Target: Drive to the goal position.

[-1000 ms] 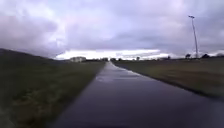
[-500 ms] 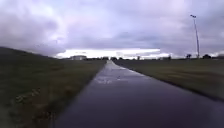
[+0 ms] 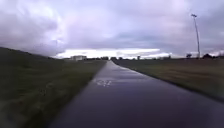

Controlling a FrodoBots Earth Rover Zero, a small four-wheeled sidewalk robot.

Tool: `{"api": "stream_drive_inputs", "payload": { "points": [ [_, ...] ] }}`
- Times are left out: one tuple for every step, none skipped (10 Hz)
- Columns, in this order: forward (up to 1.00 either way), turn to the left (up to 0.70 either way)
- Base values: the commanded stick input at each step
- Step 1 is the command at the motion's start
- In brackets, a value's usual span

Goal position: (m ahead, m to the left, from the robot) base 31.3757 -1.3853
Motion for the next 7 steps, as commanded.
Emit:
{"api": "stream_drive_inputs", "payload": {
  "points": [
    [0.7, 0.0],
    [0.7, 0.0],
    [0.7, 0.0],
    [0.7, 0.0],
    [0.7, 0.0],
    [0.7, 0.0],
    [0.7, 0.0]
  ]
}}
